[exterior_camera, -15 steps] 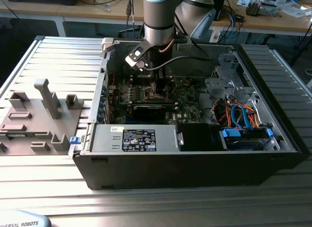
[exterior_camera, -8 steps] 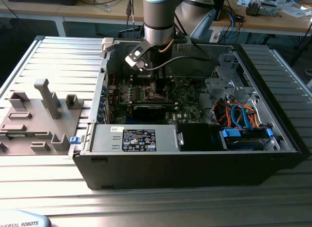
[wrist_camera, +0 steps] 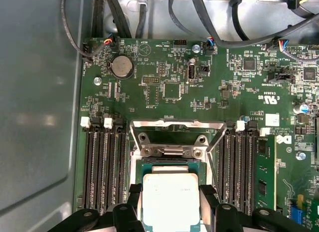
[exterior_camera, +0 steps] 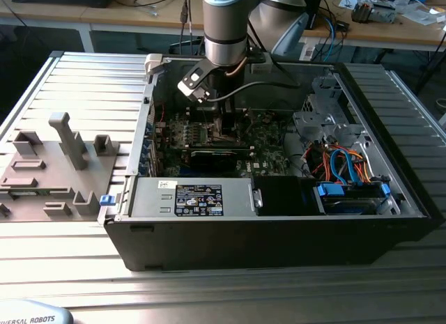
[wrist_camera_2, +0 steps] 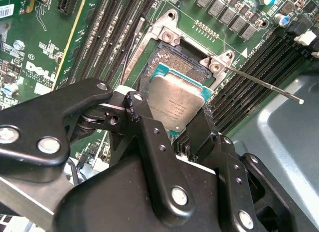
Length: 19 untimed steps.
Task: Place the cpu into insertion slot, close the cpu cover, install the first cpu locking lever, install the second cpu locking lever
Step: 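Place the cpu into insertion slot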
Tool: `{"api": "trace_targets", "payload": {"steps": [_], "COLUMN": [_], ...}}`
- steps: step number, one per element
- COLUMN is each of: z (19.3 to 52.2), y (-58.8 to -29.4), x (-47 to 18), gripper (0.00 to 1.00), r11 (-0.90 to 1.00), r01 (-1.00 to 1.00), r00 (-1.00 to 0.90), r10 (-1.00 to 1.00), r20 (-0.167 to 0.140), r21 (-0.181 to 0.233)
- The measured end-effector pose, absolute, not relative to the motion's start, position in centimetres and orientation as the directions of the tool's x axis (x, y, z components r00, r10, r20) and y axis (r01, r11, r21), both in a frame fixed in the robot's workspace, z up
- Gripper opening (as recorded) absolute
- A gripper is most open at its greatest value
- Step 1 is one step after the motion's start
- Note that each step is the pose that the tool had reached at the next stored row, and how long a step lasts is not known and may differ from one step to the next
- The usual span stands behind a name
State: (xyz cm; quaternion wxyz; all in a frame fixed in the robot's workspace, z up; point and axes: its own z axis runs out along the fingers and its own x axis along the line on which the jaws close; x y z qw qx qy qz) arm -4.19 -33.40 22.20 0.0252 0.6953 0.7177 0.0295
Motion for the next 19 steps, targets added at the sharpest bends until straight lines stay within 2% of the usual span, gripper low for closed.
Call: {"api": "trace_targets", "payload": {"steps": [19], "z": [21.77], "y": [-33.27], "x": [-4.49], "gripper": [0.54], "r11": [0.031], "r01": [0.997], "r00": [-0.032], "r10": [0.999], "r20": [0.005], "r21": [0.077]}}
